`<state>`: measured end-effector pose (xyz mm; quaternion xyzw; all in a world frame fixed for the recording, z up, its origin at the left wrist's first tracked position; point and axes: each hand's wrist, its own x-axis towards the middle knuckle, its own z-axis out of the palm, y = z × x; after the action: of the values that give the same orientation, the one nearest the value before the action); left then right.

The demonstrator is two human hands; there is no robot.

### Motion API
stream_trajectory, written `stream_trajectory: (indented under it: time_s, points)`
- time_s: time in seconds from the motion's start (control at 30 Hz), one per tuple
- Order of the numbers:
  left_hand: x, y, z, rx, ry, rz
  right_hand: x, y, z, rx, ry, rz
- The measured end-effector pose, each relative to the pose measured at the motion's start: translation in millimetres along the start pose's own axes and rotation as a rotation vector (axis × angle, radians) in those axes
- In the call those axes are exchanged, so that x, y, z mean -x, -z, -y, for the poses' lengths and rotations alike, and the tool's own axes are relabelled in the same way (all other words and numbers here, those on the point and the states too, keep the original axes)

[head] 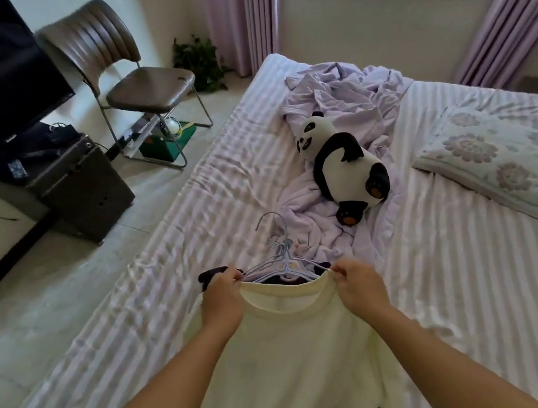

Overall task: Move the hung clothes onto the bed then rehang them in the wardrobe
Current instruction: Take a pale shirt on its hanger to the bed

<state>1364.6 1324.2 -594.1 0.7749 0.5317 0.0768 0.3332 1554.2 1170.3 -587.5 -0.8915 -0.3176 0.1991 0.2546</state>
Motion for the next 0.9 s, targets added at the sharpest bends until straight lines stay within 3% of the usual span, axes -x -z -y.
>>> stream_trajectory:
  time_s: [0.13, 0.4, 0.57, 0.9]
  points:
    - [-37.3, -37.5, 10.4, -0.001, 0.0, 0.126, -41.0, -35.9, -27.6, -0.05, -0.053, 0.022]
    - [-72.5, -82.9, 41.6, -0.164, -0.025, 0.354, -81.9, -95.1, -61.8, -0.1, -0.158, 0.244]
    - [-84.8, -103.8, 54.0, -0.213, -0.06, 0.343, -79.5, -115.1, -66.2, -0.088, -0.127, 0.418]
    - [-74.9, -122.1, 59.6, -0.407, -0.123, 0.367, -64.8, -133.4, -72.0, 0.265, -0.077, 0.353]
